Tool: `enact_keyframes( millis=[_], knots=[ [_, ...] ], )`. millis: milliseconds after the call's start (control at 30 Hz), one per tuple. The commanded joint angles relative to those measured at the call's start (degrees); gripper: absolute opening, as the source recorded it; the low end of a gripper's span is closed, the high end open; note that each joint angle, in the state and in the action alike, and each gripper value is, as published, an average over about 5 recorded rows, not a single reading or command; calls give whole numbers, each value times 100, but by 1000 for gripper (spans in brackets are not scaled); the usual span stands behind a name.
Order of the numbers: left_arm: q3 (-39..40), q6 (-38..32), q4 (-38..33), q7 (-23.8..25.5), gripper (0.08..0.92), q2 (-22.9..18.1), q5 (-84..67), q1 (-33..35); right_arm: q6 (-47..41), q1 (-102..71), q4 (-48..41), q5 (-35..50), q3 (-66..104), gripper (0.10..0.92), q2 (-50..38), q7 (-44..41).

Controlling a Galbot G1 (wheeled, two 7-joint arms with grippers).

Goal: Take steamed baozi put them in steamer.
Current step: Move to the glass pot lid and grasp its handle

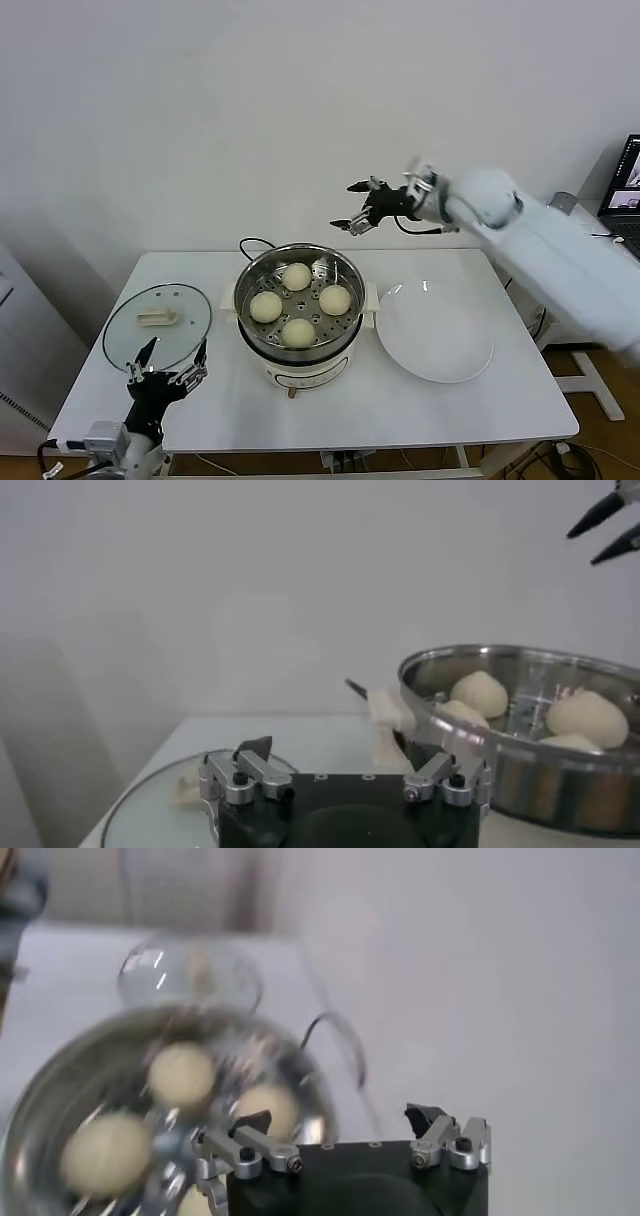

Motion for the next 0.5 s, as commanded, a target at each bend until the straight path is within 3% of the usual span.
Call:
enact_keyframes(
  millis=[33,300,500],
  knots=[
    [-50,-236,106,-140,823,-275,47,-396,1610,-4705,745,-196,4959,823,763,1281],
    [-120,-276,428,-95,823,54,863,-730,2406,-6385,949,-176,5773,823,2510,2484],
    [-498,-939,1122,126,823,342,3366,-1213,2487,-7078,1229,-122,5888,823,2876,2766]
  ],
)
